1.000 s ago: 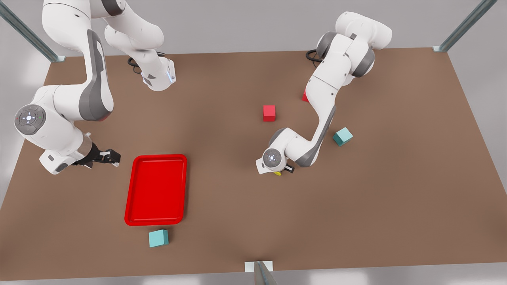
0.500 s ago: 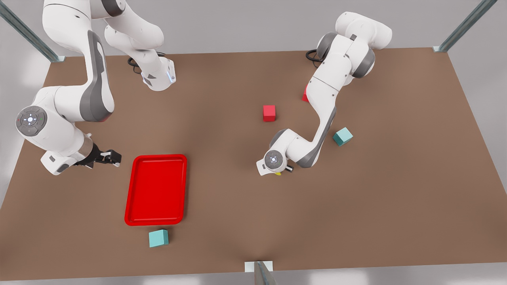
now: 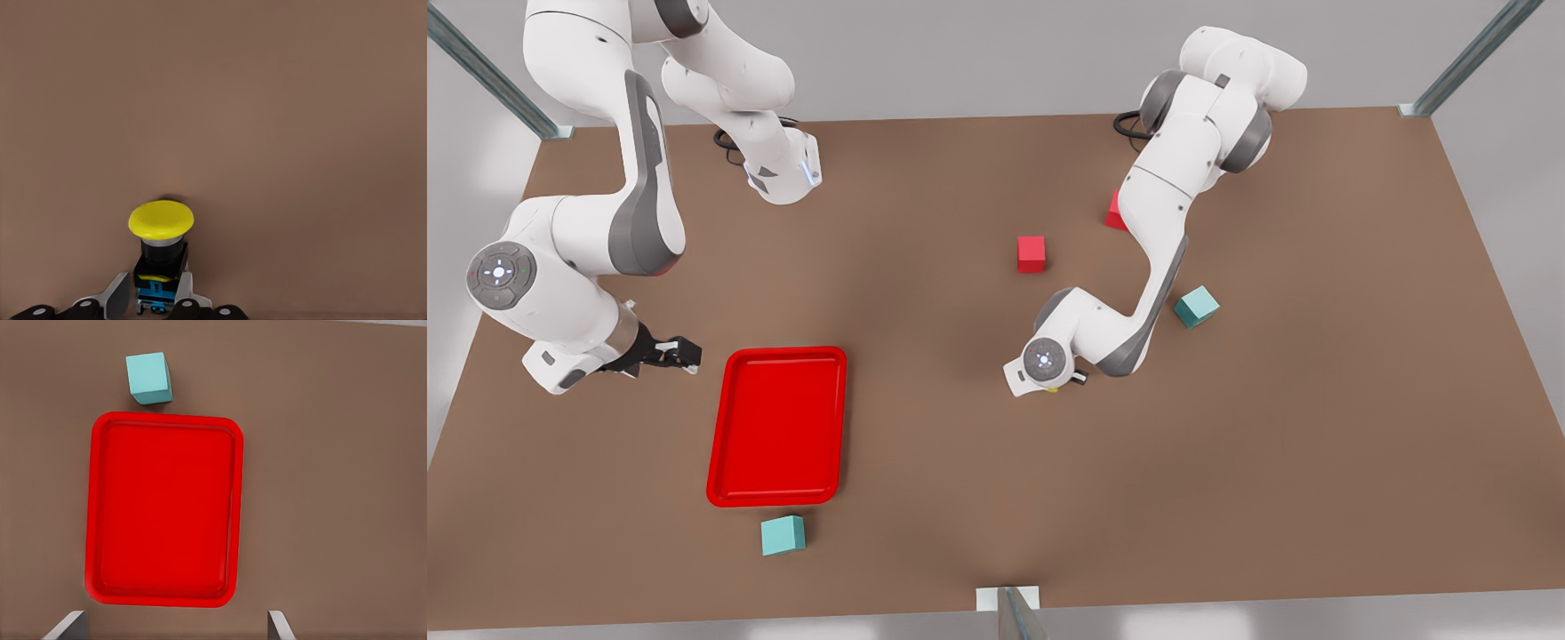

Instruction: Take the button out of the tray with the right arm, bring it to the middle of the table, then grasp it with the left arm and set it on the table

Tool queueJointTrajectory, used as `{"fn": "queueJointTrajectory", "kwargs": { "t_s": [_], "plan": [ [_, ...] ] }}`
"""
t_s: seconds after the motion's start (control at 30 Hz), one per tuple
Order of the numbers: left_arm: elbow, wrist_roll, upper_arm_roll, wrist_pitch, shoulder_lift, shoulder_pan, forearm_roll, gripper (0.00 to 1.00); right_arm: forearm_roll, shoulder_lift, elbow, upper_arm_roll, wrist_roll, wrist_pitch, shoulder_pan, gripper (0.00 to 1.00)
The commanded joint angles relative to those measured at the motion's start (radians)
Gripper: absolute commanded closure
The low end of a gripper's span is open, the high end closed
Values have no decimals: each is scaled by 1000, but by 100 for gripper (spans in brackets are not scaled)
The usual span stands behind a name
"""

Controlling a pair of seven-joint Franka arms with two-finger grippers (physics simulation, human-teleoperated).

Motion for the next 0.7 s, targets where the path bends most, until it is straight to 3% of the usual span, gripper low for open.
{"fn": "queueJointTrajectory", "kwargs": {
  "t_s": [0.0,0.03,0.3,0.43,0.47,0.6,0.67],
  "plan": [
    [1,-30,0,-15,-1,0,0,11,1,-1,0,0,-8,-2,-1,0],
    [1,-27,0,-15,-1,0,0,1,1,-1,0,0,-8,-2,-1,0],
    [-4,-28,0,16,19,1,0,1,1,1,0,0,-8,-2,1,0],
    [-8,-27,0,40,24,1,0,6,1,1,-1,0,-8,-3,2,0],
    [-8,-27,0,40,24,1,0,10,1,1,-1,0,-8,-3,2,0],
    [-7,-31,0,40,25,3,-2,43,1,2,-1,0,-10,-11,4,0],
    [-7,-36,0,39,25,3,-3,54,1,5,-1,0,-10,-12,4,0]
  ]
}}
